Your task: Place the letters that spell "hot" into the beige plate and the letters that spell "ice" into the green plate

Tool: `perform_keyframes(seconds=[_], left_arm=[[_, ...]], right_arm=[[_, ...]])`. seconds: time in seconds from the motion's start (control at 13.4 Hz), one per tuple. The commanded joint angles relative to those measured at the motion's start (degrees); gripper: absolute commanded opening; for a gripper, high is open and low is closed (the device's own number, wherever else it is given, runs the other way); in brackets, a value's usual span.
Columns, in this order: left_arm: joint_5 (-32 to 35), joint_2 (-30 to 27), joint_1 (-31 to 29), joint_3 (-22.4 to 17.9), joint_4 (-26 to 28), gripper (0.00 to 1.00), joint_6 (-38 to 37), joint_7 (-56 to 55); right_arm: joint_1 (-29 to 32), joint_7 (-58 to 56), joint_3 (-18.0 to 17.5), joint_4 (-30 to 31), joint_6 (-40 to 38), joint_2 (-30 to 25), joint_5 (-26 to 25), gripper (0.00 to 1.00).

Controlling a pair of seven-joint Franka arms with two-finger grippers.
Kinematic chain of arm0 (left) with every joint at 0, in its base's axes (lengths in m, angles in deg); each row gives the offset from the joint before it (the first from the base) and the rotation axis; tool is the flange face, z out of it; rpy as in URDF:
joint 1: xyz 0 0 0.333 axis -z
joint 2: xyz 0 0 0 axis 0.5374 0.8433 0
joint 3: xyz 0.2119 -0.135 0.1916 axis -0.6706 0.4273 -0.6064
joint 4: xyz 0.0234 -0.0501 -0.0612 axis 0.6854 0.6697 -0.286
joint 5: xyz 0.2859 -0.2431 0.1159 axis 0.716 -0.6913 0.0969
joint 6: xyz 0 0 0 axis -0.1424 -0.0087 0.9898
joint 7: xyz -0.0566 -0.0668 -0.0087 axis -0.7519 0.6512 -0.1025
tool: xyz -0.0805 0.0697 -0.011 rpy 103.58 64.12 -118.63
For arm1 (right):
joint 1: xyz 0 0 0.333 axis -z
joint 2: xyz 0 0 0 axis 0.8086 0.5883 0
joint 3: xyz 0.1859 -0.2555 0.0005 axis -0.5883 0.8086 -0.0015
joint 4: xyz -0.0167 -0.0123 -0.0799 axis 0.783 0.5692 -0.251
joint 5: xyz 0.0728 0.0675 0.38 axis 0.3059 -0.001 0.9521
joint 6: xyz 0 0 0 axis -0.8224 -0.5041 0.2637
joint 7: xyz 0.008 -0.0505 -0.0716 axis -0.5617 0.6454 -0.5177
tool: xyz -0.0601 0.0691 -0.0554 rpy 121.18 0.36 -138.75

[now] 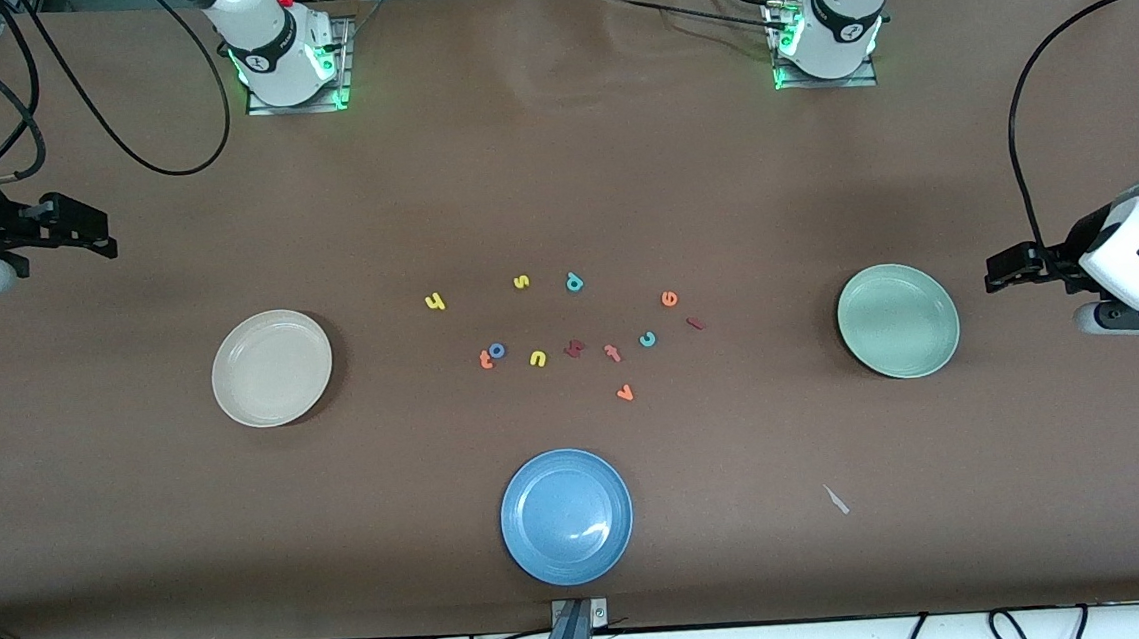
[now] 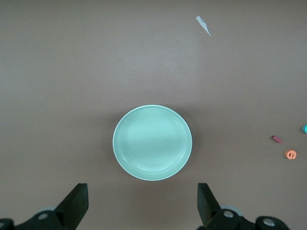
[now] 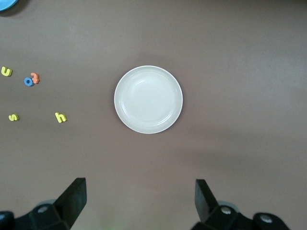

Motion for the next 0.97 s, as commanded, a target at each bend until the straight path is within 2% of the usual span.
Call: perform_keyframes(seconds=[0.0, 0.9], left_arm=[[-1.81, 0.08, -0.35, 0.0, -0.38, 1.0, 0.14, 1.49], [-2.16, 0.08, -0.26, 0.0, -0.21, 1.0, 0.14, 0.97]], right_arm=[[0.35, 0.44, -0.16, -0.95, -1.06, 0.3, -0.41, 1.0], [0.26, 0.44, -0.16, -1.03, -1.06, 0.3, -0.41, 1.0]])
